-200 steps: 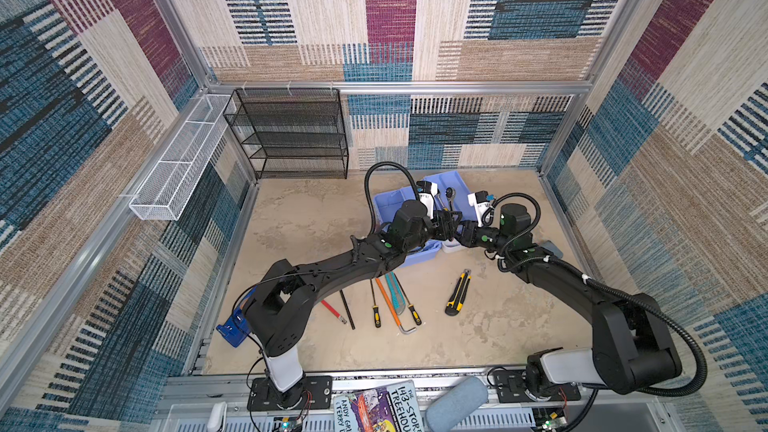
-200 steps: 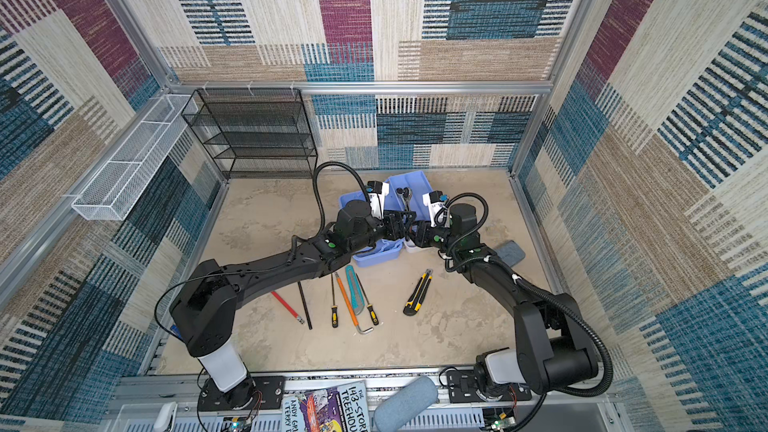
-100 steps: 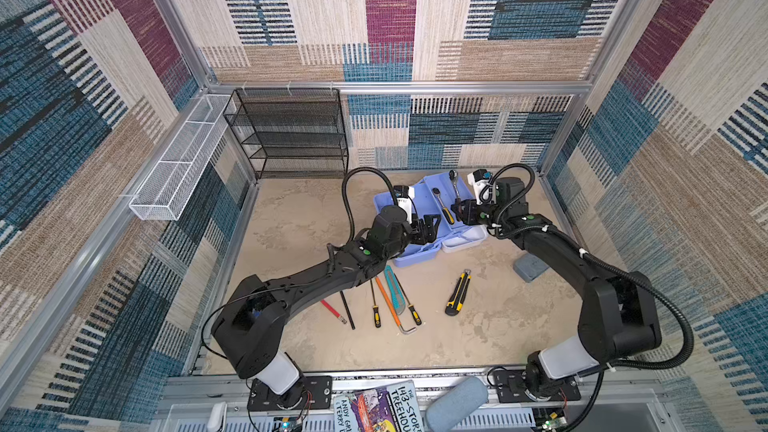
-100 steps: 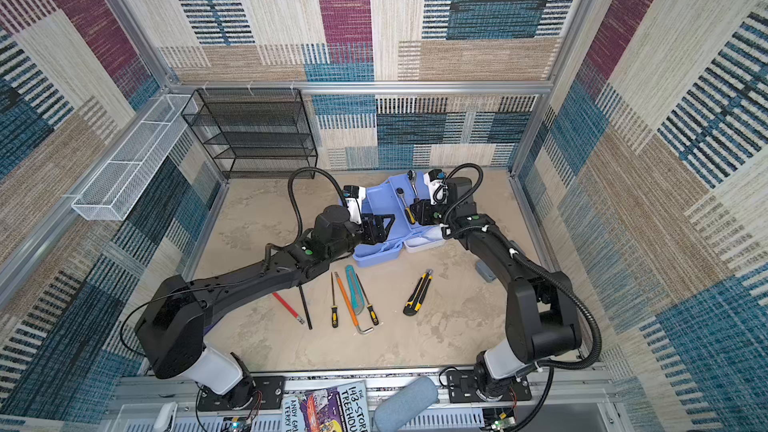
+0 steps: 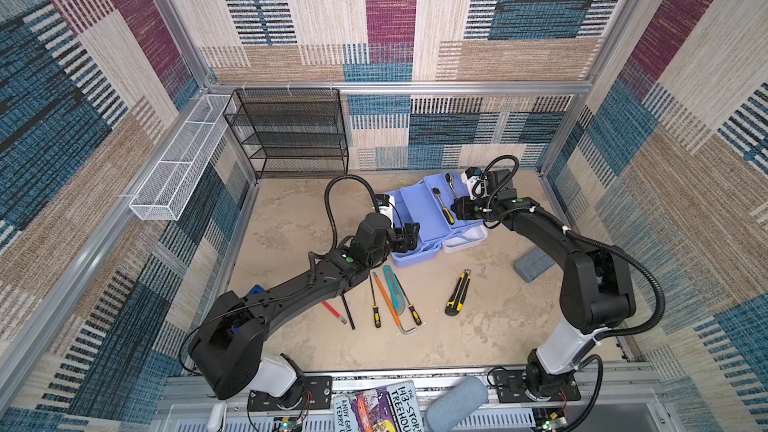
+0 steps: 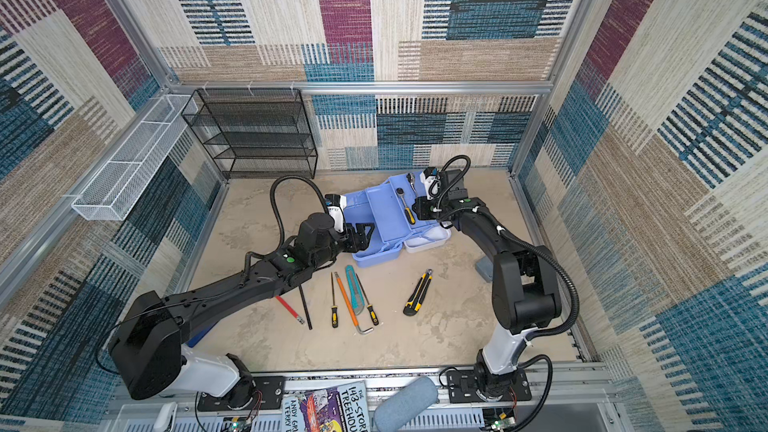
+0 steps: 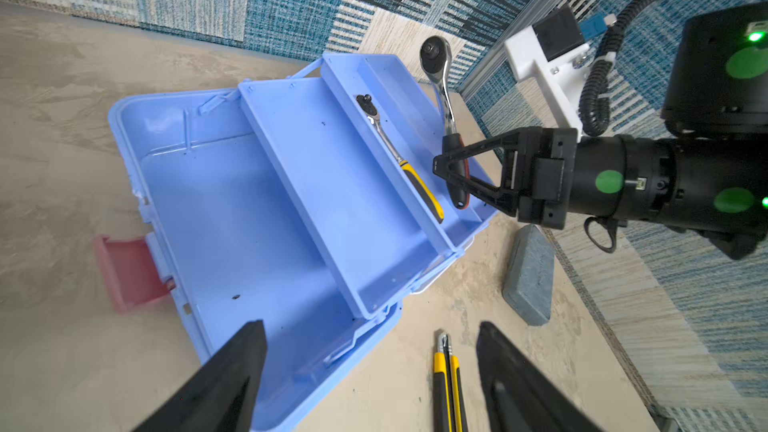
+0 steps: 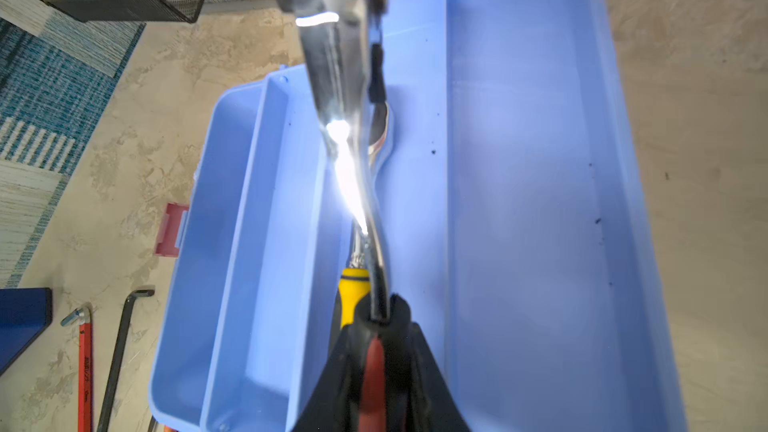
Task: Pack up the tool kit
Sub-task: 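Open the left gripper while the right gripper carries the ratchet over the top tray, then lower the red-handled ratchet beside the yellow one and open the right gripper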
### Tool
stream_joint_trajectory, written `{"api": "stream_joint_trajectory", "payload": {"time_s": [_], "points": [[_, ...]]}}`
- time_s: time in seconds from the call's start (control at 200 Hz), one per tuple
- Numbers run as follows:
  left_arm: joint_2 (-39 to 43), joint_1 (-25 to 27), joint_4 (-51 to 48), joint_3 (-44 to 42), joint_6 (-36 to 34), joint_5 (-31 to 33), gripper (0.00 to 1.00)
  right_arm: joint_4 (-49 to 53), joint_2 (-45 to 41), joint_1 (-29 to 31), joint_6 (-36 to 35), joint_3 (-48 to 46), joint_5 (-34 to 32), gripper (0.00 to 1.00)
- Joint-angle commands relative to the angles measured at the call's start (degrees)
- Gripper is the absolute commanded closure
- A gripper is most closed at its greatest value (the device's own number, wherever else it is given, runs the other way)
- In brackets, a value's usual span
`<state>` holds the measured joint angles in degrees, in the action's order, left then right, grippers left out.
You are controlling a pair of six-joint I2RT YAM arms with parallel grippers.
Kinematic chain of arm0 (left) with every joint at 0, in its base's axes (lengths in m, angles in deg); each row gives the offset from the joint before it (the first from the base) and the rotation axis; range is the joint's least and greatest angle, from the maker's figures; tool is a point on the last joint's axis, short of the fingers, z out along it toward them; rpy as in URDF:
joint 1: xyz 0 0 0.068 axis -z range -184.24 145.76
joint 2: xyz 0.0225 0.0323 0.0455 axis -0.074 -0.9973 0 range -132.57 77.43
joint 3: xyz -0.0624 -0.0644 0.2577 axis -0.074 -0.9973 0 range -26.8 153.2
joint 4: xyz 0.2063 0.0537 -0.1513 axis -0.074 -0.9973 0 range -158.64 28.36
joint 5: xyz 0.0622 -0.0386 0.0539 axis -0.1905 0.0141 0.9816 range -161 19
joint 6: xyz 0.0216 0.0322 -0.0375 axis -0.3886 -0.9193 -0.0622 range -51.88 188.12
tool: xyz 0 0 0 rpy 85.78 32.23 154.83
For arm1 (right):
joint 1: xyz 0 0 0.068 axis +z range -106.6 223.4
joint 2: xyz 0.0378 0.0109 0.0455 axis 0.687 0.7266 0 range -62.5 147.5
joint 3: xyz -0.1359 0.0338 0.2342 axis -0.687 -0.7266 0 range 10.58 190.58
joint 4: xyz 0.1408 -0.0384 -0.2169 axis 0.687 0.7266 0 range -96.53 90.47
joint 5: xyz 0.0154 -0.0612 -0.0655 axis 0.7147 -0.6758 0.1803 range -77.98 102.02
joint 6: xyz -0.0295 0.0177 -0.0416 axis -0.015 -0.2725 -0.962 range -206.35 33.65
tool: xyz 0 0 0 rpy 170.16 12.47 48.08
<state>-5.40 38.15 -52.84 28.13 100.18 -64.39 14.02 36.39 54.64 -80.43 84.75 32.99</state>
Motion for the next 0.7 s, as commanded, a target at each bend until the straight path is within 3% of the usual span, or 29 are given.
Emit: {"api": "stream_joint_trajectory", "payload": {"time_s": [0.0,0.195,0.361,0.696], "points": [[0.48,-0.21,0.43,-0.61,0.69,0.89,0.17,-0.85,0.15,0.18,-0.35,0.62,-0.53,0.81],[0.3,-0.51,0.34,-0.64,0.83,0.51,0.18,-0.19,0.6,0.27,-0.92,1.12,-1.57,0.79],[0.12,-0.65,0.33,-0.77,1.29,0.42,0.17,0.06,1.03,0.27,-1.5,1.24,-1.79,0.69],[-0.08,-0.95,-0.49,-0.87,1.66,0.31,0.17,-0.69,-0.56,0.26,-0.9,0.94,-1.7,0.58]]}}
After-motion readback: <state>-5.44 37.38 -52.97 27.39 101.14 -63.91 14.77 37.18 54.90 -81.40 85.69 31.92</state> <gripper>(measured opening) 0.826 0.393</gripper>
